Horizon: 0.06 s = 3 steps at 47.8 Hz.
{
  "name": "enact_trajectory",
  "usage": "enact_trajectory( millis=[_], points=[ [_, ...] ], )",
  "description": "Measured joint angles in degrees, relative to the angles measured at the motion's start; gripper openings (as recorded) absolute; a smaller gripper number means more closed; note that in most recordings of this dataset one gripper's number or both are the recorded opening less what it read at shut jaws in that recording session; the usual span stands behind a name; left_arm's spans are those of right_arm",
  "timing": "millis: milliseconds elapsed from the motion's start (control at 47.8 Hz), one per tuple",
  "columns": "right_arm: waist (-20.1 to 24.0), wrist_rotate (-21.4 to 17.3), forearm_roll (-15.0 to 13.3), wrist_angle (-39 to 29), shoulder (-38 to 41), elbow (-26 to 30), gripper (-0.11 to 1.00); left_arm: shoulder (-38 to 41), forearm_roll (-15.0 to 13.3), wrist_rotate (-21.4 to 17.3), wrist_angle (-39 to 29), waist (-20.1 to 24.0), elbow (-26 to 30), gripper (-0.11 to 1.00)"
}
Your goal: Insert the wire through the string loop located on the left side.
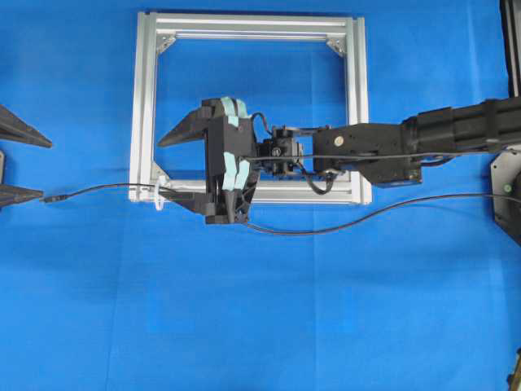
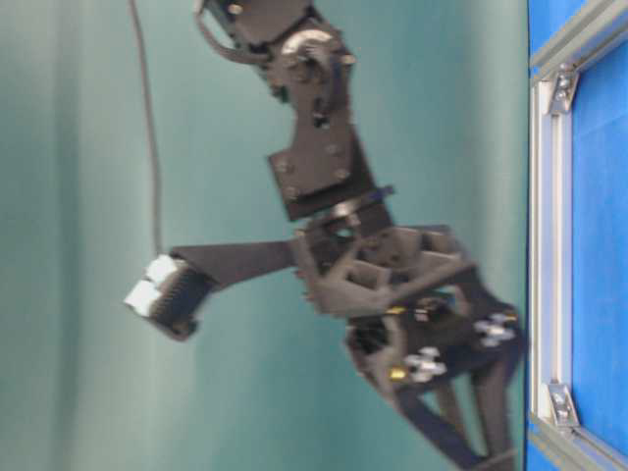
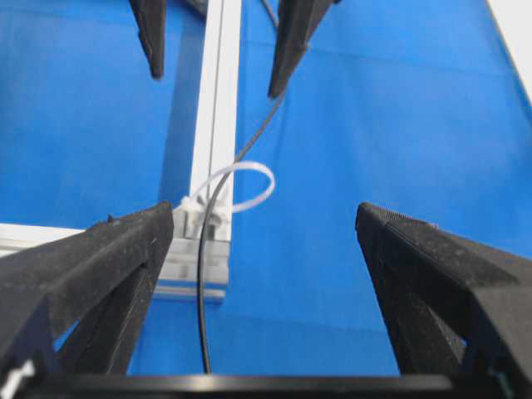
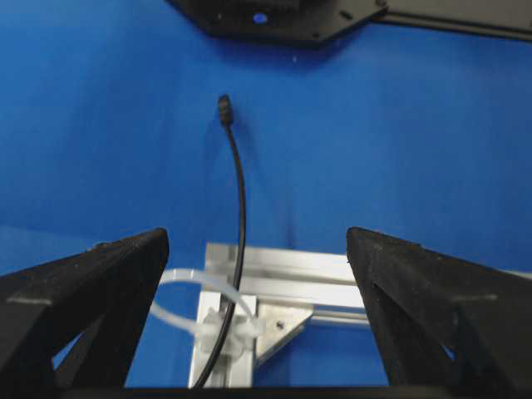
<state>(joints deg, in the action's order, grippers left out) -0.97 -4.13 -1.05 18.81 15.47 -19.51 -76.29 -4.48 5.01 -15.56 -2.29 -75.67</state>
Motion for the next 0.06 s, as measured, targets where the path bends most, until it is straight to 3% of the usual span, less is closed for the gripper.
enact_trajectory(
  millis=[63],
  points=[
    [0.0, 0.0, 0.0, -1.1, -1.1, 0.4, 0.98, 0.0, 0.0, 0.0, 0.3, 0.0, 0.0, 0.87]
  ],
)
